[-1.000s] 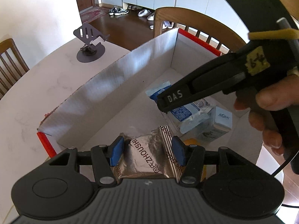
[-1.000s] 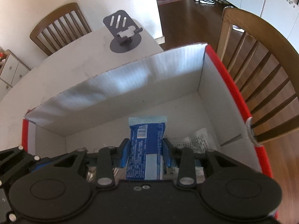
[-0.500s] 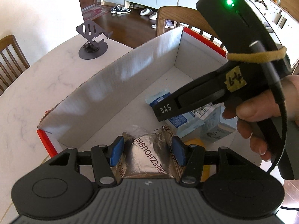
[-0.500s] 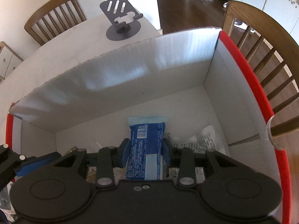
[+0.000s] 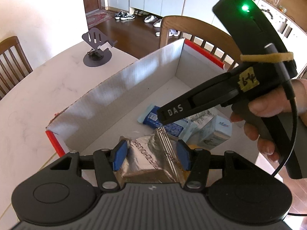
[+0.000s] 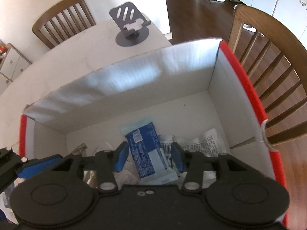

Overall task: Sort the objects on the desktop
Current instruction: 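Open the left tool dropping the silver bag while the right tool drops the wafer bar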

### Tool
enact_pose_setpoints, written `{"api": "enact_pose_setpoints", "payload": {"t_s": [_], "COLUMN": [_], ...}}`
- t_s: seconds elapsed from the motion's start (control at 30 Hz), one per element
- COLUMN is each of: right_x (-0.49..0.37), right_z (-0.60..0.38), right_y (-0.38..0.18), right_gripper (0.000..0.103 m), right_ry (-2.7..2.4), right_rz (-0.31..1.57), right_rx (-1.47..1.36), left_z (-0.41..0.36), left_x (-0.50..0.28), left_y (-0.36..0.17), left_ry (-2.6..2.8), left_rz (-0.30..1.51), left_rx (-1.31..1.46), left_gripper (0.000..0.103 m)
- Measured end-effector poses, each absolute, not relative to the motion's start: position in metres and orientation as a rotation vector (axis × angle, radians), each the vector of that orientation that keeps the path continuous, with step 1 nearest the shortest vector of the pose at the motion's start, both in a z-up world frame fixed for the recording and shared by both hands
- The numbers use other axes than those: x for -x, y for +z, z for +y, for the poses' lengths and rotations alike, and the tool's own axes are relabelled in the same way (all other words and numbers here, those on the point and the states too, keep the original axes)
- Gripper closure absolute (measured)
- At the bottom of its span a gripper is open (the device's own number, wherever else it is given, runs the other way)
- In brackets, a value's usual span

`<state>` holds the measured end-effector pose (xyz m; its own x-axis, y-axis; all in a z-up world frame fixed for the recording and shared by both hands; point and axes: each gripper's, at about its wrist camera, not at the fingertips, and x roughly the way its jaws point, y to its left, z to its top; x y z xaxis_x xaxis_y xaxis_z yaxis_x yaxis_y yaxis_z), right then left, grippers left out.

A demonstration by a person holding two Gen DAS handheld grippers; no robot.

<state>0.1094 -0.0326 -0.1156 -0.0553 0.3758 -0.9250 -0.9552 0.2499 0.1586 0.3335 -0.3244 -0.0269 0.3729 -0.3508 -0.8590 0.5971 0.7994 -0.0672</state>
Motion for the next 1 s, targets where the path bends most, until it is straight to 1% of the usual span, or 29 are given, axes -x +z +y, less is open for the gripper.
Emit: {"api": "enact_pose_setpoints", "payload": {"t_s": [0.53,1.0], "right_x": [-0.110,-0.099], "right_z": [-0.063,-0.110], "right_y": [-0.070,-0.039], "right_gripper": [0.051,0.049], "right_ry": [1.330,1.357], "right_rz": [1.083,1.064], "right_rx": [0.622,0.575], "left_z": [-0.314,-0.298], "left_x": [-0.310,-0.277], "left_y": [0.002,0.029], "left_ry": [-0.610,-0.630], "left_rz": [0.979,0.938], "left_rx": [-0.222,-0.180], "left_gripper": [0.048,0.048]}}
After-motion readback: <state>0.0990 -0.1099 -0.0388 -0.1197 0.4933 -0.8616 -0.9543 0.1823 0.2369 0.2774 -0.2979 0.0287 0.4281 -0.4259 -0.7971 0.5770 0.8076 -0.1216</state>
